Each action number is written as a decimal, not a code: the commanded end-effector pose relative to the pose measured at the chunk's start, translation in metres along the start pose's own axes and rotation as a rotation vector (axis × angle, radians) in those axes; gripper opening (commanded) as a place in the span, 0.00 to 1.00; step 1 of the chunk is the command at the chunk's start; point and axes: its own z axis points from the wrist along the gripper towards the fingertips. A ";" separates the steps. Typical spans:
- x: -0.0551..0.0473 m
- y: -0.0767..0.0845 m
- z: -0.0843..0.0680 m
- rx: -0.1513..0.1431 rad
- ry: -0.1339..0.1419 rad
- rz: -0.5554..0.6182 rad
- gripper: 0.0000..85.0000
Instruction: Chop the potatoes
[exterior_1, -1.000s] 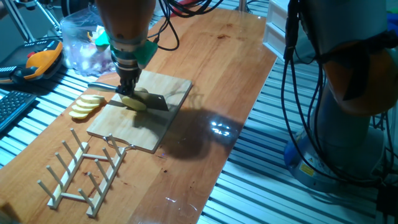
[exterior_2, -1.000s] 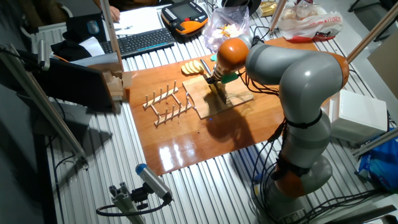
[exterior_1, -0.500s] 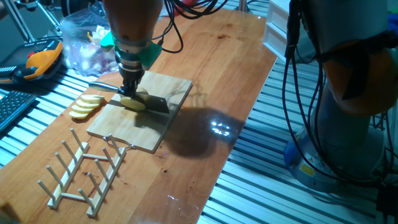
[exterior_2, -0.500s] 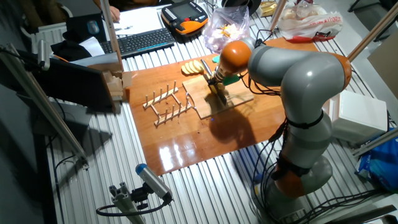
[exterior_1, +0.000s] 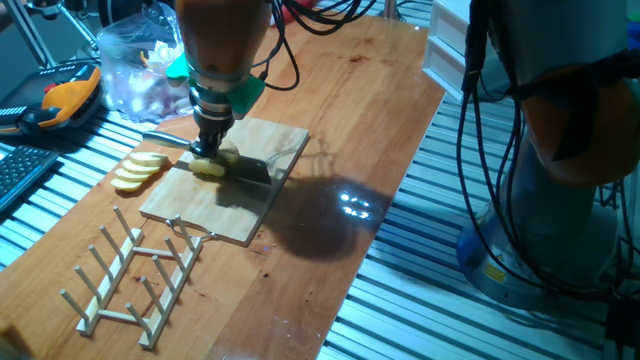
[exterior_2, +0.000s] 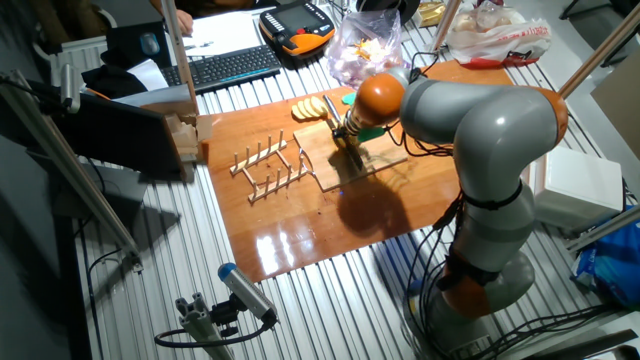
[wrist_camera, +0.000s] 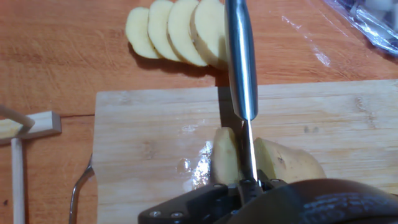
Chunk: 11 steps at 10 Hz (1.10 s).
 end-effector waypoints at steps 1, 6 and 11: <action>-0.001 0.004 -0.002 -0.006 0.014 0.006 0.00; -0.027 0.016 -0.050 -0.082 0.141 0.077 0.00; -0.022 0.039 -0.070 -0.087 0.181 0.118 0.00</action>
